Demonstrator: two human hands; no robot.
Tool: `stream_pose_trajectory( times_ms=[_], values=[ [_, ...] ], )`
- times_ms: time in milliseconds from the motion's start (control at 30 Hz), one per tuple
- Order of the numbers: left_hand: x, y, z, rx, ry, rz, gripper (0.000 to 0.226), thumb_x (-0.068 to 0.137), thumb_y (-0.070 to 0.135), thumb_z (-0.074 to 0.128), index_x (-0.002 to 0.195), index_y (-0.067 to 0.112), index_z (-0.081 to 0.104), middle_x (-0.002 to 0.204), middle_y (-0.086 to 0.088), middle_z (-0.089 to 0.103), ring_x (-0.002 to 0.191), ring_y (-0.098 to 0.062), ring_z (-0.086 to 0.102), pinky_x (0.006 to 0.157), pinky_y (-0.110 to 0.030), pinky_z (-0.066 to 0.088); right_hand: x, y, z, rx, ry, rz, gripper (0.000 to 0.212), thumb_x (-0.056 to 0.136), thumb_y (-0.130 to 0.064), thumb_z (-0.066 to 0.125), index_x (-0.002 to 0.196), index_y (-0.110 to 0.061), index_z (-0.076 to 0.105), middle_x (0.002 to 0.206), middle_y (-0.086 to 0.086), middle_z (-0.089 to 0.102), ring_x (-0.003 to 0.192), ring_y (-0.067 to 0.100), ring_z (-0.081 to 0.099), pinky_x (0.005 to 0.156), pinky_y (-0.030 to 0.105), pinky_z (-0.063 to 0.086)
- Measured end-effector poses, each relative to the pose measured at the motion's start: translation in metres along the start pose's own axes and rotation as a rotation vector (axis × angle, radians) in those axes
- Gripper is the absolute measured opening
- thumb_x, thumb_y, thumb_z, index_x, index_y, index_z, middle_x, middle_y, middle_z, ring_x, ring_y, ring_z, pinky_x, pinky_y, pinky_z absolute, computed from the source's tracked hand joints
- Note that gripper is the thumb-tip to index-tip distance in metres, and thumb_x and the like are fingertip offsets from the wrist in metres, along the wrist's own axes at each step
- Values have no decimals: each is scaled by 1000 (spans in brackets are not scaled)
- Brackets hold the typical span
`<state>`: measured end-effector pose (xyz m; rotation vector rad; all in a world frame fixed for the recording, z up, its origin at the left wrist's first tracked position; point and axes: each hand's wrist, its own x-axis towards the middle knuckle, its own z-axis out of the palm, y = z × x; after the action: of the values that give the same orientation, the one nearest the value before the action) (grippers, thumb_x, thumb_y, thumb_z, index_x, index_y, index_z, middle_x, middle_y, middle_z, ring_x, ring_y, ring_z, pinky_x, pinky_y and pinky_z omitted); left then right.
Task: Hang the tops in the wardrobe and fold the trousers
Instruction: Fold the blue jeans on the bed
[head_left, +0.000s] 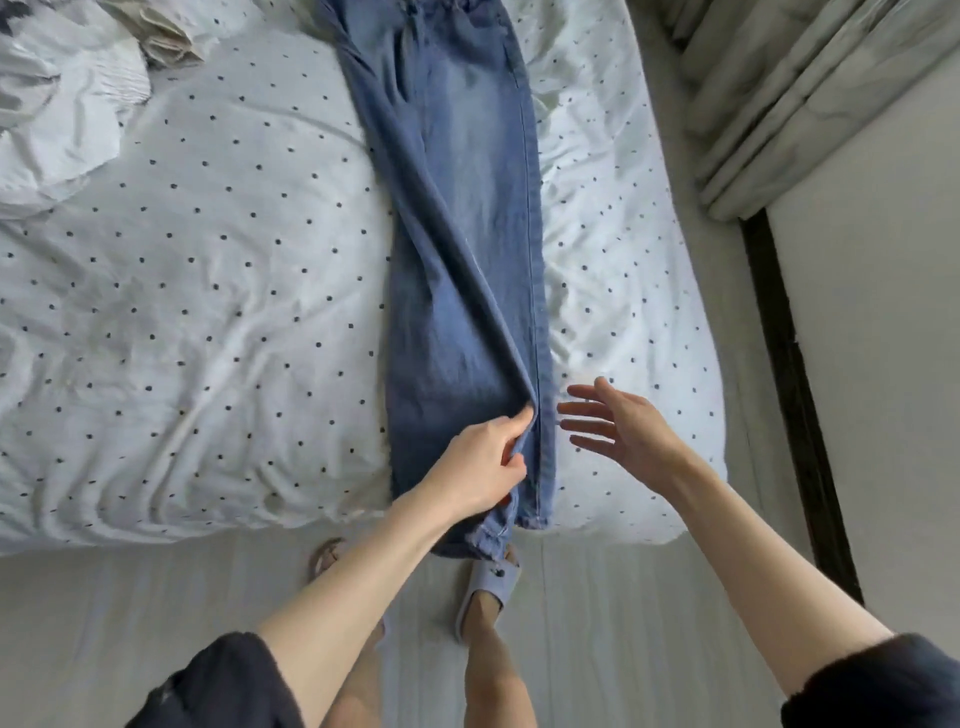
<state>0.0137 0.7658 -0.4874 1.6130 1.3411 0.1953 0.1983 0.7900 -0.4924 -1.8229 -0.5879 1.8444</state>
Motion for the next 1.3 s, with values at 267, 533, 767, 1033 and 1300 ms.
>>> stream_pose_trajectory(
  times_ms=[267,533,767,1033,1300],
  values=[
    [42,-6,57,280,-170,-94,66,96,11,41,151,25,9,126,-11,43,112,-33,50,93,-40,43,31,4,-18,-213,-18,-8,27,100,-27,43,109,-11,62,104,8,67,92,22,65,87,35,53],
    [23,-43,70,392,-425,-157,54,95,41,42,146,40,23,149,6,18,137,-21,16,110,-36,14,61,-7,12,-651,84,-276,23,90,-21,57,108,-11,66,95,4,66,88,20,59,84,30,49],
    [11,-91,32,-35,553,-338,24,84,-9,51,105,0,60,94,-6,50,84,-28,56,81,-29,42,67,7,27,-983,156,-199,10,90,-16,55,96,-9,58,99,15,63,89,32,57,68,31,43],
    [3,-131,34,-170,385,-803,35,71,19,79,92,2,58,89,-11,64,86,-27,62,71,-34,47,58,22,18,-854,66,-130,31,89,-7,57,120,-6,53,116,11,60,107,31,55,84,33,44],
    [-7,-116,37,-428,383,-799,14,80,-2,68,83,5,57,86,-8,63,75,-20,58,57,-21,49,47,66,6,-731,-33,69,17,88,-10,59,72,-7,54,72,8,54,69,23,49,63,30,39]
  ],
)
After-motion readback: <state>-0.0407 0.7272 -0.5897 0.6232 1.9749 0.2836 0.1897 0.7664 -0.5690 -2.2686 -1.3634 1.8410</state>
